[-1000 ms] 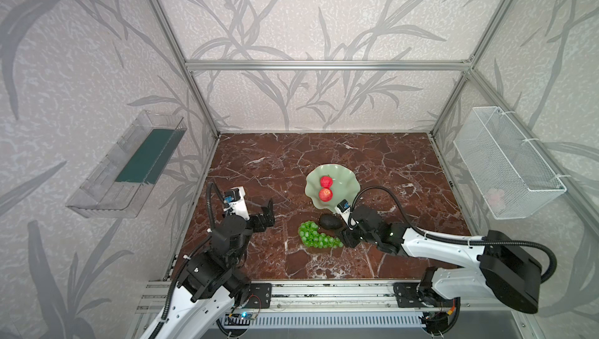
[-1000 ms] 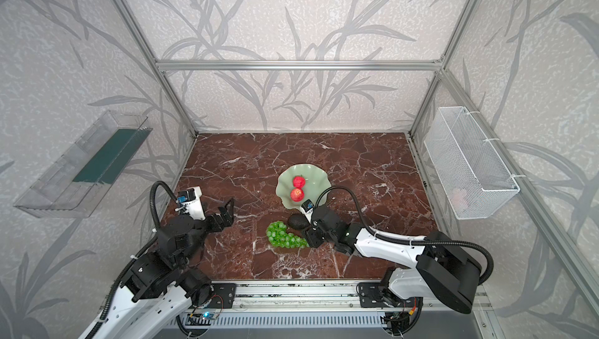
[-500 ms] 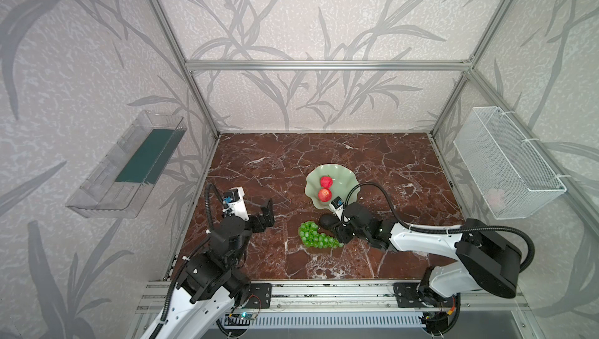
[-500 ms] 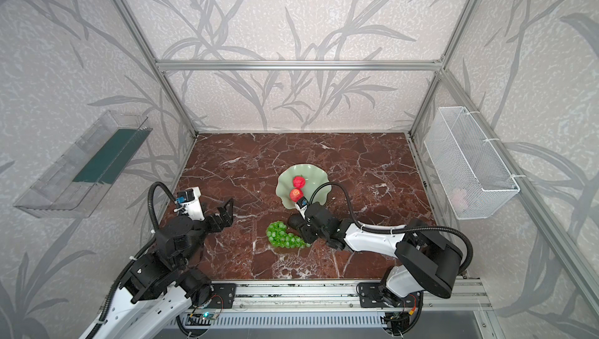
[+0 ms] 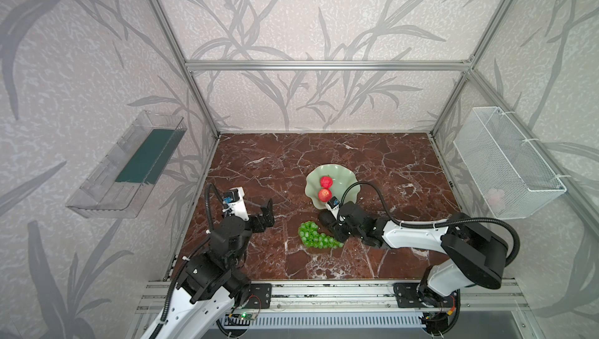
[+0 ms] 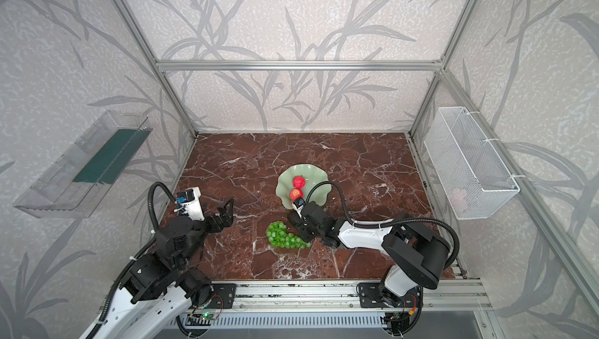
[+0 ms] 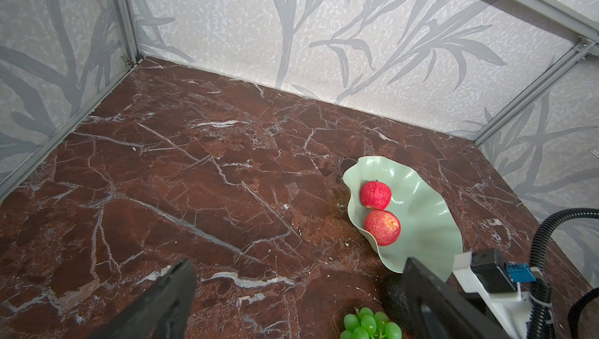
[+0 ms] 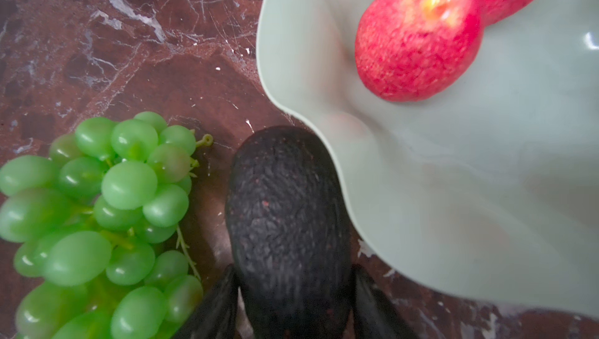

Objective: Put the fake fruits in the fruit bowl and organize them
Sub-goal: 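Grasp the dark avocado with the right gripper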

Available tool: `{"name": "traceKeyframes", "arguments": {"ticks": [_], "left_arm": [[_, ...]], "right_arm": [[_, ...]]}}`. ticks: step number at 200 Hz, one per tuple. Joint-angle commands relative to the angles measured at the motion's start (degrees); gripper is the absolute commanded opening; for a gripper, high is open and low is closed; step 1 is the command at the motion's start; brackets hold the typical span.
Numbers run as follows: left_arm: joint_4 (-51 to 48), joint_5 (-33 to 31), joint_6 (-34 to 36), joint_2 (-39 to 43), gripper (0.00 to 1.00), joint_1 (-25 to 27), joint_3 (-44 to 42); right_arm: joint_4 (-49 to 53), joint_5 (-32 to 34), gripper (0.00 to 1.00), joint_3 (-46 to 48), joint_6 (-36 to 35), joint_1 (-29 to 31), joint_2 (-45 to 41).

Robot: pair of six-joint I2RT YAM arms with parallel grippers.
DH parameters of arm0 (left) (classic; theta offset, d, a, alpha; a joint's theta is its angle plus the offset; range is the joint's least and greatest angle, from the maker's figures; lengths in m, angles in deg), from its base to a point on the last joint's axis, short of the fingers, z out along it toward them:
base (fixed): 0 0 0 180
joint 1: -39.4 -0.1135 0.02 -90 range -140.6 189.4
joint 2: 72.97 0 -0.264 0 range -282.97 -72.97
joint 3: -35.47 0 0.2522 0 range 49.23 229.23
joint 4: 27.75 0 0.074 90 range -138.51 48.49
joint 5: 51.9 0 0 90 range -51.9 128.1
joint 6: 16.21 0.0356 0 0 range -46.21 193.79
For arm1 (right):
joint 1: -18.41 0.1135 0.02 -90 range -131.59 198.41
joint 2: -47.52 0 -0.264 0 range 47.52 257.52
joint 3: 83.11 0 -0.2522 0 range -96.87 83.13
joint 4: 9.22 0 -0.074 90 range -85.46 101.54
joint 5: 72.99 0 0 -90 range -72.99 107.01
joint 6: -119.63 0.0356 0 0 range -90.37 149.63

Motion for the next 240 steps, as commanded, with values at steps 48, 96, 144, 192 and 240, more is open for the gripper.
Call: {"name": "traceKeyframes", "arguments": {"ticks": [48,96,144,192,240], "left_arm": [[1.1,-1.3,0.0,0.2,1.00,-0.2,-0.1],[1.2,-1.3,0.2,-0.2,1.00,-0.2,0.0],[1.8,-1.0,0.3,-0.8,1.00,-0.2,-0.2],[1.5,-0.6,0.3,-1.1,1.00,-0.2,0.1],[1.0,-0.5,0.0,-0.4,1.00,-0.2,0.1]], "right_arm": [[2.3,0.3,0.38,3.8,0.6,0.3,-5.2],[7.8,0.8,0.35,8.8,4.3,0.5,-14.8],[21.7,5.4,0.33,11.8,8.8,0.9,-32.6],[32.0,10.1,0.33,6.4,11.1,0.8,-42.5],[26.1,6.0,0.33,-3.2,7.4,-5.9,-29.5]]}}
